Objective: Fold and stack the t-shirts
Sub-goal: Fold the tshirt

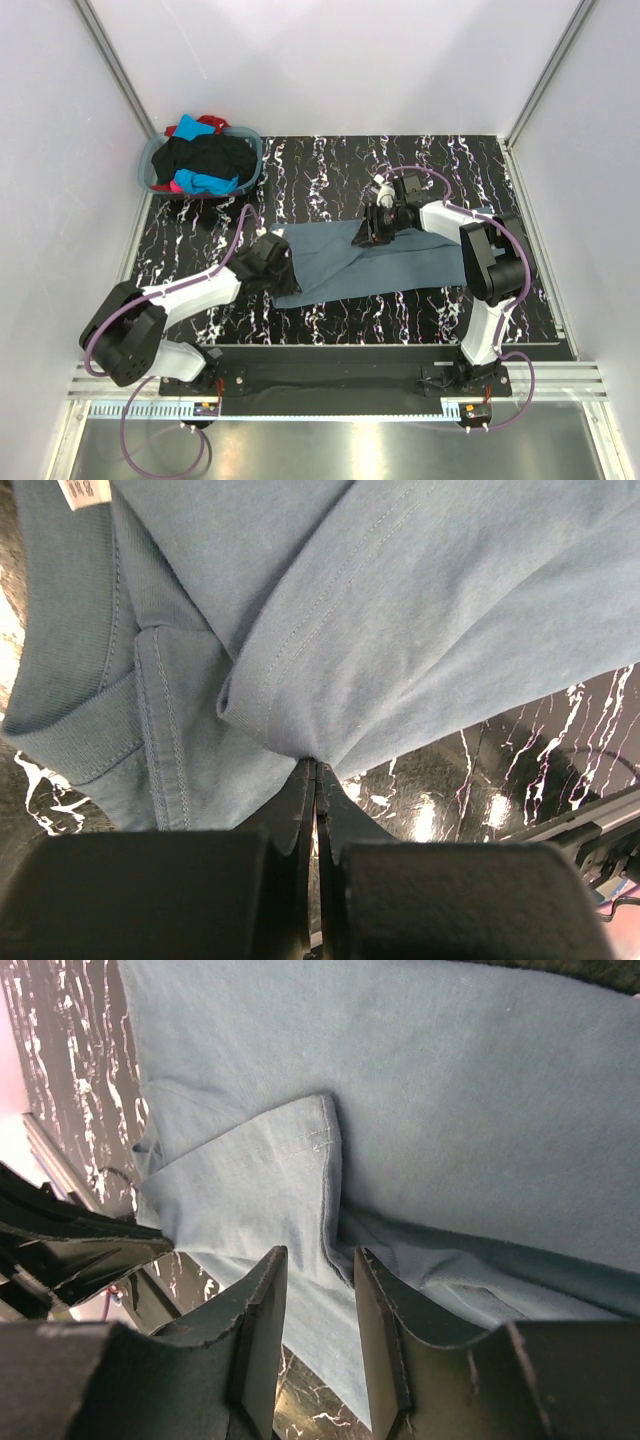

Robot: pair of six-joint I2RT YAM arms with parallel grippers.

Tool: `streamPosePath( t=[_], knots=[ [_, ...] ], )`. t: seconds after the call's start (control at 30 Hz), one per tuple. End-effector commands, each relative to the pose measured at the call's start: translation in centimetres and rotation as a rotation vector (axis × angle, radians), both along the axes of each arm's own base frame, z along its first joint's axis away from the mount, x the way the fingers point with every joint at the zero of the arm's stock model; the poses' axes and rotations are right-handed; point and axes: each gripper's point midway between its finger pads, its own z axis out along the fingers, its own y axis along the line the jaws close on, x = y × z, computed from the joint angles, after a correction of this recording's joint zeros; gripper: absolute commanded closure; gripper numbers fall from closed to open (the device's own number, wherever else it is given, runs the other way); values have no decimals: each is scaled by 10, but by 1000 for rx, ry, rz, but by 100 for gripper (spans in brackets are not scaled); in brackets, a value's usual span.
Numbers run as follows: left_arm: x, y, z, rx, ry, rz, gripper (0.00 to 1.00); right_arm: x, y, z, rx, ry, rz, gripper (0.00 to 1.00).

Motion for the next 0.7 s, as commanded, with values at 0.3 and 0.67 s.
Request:
streamPosePath(
  t=[0.3, 0.67],
  knots=[
    [18, -9, 27, -17, -79, 3, 100, -5, -2, -15, -92, -20, -1, 60],
    [20, -1, 40, -2, -105, 34, 100, -2, -1, 27, -58, -83, -40, 100]
  ],
)
